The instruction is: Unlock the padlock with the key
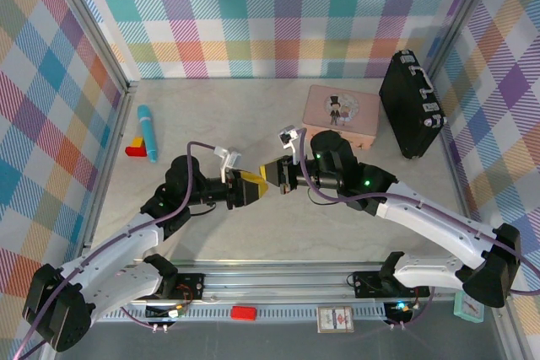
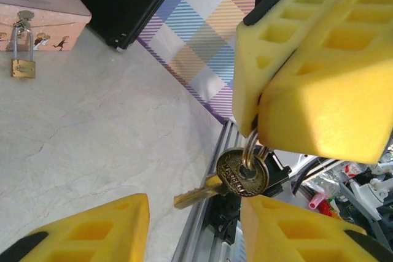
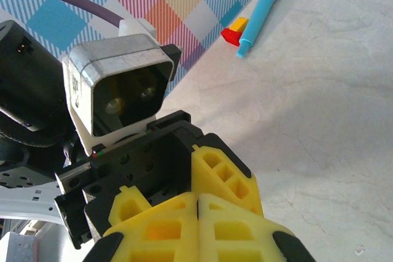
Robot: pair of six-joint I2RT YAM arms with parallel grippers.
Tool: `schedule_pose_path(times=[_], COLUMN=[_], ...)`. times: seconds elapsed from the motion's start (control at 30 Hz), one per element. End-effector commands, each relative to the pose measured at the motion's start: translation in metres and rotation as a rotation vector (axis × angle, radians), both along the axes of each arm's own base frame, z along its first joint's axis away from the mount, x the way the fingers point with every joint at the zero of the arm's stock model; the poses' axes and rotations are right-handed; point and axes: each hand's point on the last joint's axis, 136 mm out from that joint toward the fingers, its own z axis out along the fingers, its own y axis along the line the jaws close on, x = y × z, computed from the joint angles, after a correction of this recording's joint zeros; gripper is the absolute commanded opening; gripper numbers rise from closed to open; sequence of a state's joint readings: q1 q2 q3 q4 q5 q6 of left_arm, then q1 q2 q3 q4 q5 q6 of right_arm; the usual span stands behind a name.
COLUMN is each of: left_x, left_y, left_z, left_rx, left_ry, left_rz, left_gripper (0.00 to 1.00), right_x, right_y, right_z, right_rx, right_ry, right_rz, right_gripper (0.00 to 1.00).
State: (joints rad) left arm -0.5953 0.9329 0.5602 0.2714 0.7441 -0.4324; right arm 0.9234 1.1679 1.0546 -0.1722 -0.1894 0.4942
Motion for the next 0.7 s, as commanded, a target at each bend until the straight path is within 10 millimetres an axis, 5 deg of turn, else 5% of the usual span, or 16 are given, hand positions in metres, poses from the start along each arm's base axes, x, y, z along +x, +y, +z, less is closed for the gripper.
schedule_pose_path(times=[0.0, 0.4, 0.67], left_x=[-0.0051, 0.0010, 0.0026], left_y=[-0.0046, -0.0025, -0.0013], left_z=[0.0282, 0.0237, 0.0230], left_rx=[-0.048, -0.023, -0.016], left_ry=[-0.083, -0.078, -0.078], left_rz=[-0.039, 0.000, 0.013], left_gripper=[0.40, 0.17, 0.10], right_x=[-0.0025, 0.0020, 0.0048], right_y=[0.0018, -0.0024, -0.0066], right_z=[0.0124, 0.0077, 0.0104], right_rx=[0.041, 0.018, 0.017], right_ry=[-0.016, -0.017, -0.030], right_rz=[0.008, -0.026, -0.052], right_gripper=[0.00, 0.00, 0.00])
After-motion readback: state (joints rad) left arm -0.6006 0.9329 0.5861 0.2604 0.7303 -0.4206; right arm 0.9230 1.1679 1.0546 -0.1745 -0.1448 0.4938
